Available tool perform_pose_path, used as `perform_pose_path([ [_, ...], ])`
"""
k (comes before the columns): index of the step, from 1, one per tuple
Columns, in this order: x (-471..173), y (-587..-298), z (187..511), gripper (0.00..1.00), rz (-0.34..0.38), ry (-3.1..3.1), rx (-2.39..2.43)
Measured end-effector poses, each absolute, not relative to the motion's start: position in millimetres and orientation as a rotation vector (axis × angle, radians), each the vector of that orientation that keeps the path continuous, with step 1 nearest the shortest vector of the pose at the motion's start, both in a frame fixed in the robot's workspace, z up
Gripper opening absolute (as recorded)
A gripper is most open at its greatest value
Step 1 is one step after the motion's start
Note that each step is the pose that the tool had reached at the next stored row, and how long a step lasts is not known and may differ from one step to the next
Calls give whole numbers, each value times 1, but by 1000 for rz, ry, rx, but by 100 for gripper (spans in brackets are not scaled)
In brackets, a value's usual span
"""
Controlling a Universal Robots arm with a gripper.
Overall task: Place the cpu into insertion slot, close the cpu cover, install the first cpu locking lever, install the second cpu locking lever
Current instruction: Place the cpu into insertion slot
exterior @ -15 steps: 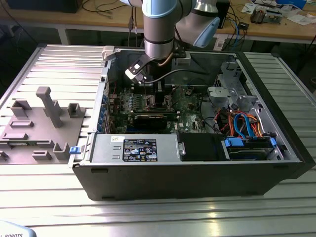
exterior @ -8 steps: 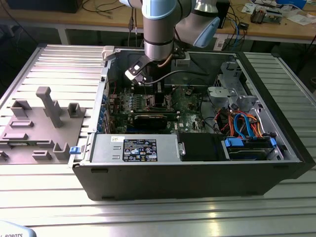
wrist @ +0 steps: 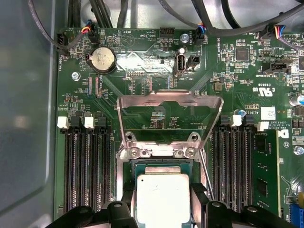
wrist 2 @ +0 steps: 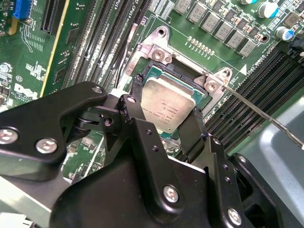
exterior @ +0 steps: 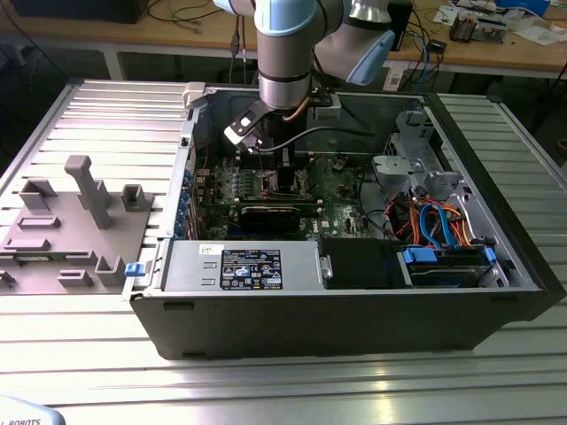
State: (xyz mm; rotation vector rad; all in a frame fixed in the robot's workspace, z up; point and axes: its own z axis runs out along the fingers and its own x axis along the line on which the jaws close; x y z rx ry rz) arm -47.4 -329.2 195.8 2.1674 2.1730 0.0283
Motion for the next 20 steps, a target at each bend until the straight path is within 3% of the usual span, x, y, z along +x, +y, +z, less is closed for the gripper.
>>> perform_pose_path([
  [5,-47,-329,195,54,29,2173,2167],
  [7,-47,-329,195,62,30,2173,2168],
  [20,-47,-329,199,62,23,2171,2164],
])
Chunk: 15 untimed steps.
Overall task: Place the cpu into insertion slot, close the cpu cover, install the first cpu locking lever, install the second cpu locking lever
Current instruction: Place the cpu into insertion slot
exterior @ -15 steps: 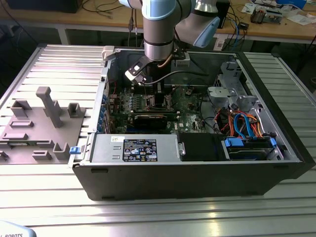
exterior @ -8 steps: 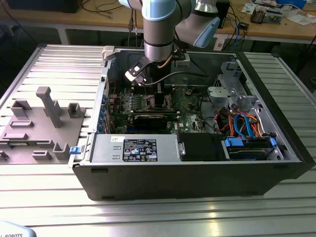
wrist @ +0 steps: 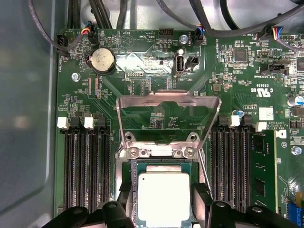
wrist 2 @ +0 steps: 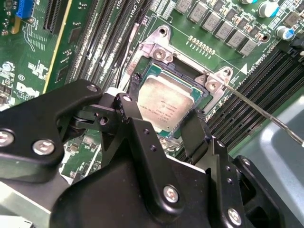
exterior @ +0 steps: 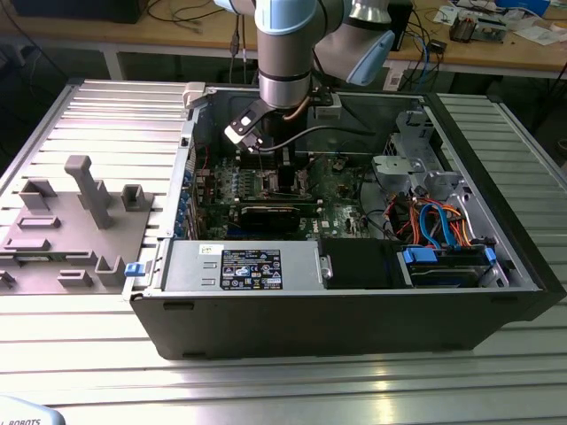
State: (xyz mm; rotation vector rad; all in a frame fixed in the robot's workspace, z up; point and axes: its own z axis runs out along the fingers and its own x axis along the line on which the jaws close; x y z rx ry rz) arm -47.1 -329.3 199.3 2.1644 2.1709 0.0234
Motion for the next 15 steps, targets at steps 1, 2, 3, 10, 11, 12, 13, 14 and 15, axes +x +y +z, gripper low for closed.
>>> perform_pose_path([
  [1,-47,-329,199,62,23,2171,2165],
  [2,-47,-329,199,62,23,2171,2164],
  [3,-47,-329,199,62,23,2171,2164],
  [10,-46,-329,199,62,23,2175,2160],
  [11,-45,-329,199,62,23,2175,2160],
  [12,-45,-328,199,62,23,2175,2160],
  [13,-45,-327,199,62,23,2176,2160],
  [14,-45,-326,199,62,23,2176,2160],
  [15,-45,-326,199,62,23,2176,2160],
])
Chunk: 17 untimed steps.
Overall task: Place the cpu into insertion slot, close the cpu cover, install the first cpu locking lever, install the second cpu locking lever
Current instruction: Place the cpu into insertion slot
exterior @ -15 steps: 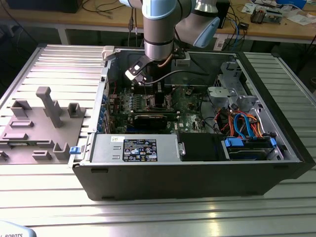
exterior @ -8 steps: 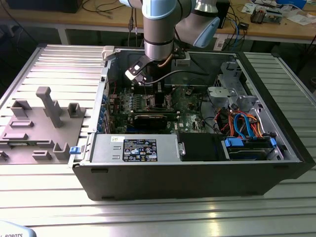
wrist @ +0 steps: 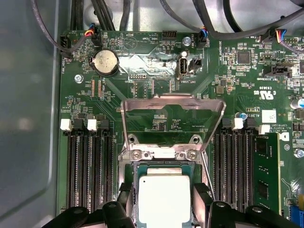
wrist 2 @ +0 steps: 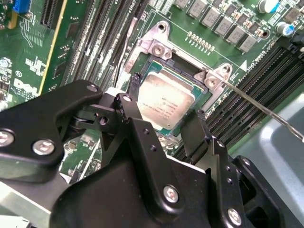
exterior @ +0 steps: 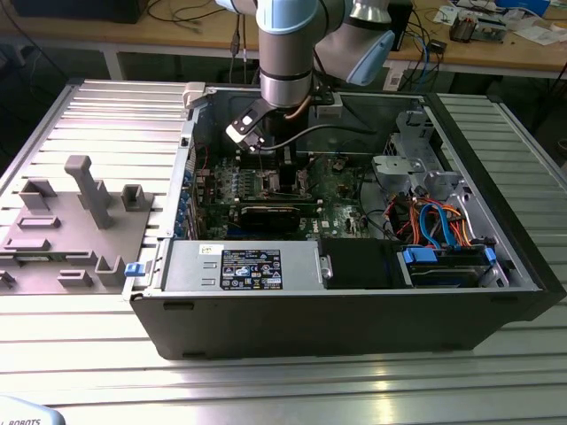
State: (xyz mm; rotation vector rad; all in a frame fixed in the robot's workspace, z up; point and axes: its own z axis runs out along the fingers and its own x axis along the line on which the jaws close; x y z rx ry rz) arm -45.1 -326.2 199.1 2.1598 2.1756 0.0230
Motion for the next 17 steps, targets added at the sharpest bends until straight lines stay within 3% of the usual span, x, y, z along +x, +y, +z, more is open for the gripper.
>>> perform_pose_path([
  [11,-45,-326,208,62,23,2176,2160],
  [14,-45,-327,208,53,23,2176,2160],
  [17,-45,-328,209,35,24,2176,2160],
])
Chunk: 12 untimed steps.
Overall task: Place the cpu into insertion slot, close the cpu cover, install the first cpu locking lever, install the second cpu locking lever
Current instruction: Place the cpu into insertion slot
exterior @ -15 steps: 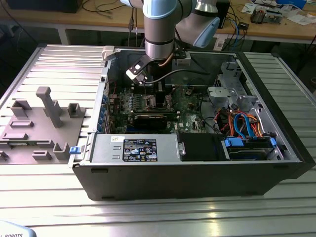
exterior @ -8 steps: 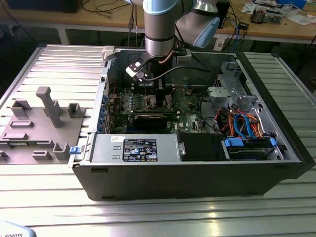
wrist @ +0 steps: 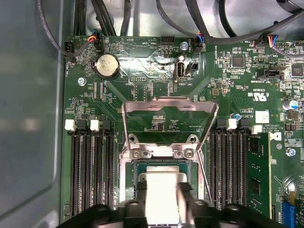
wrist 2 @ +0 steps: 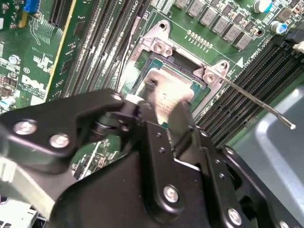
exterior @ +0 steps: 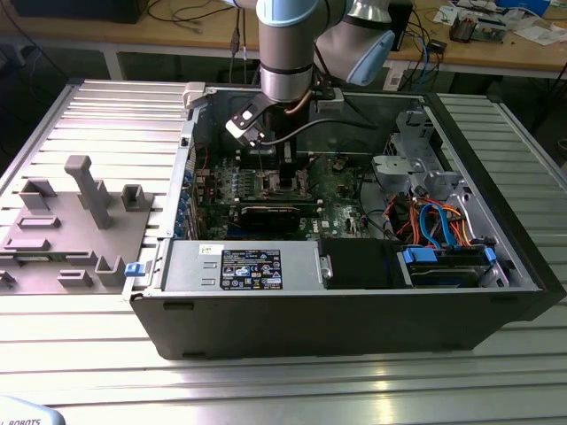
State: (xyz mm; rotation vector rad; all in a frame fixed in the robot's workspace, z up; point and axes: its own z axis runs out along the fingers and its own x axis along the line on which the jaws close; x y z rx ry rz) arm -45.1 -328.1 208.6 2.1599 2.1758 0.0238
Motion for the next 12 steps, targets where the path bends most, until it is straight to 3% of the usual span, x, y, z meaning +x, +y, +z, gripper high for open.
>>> perform_pose_path([
  [4,-45,-330,209,11,24,2184,2152],
  [12,-45,-333,203,11,23,2222,2115],
])
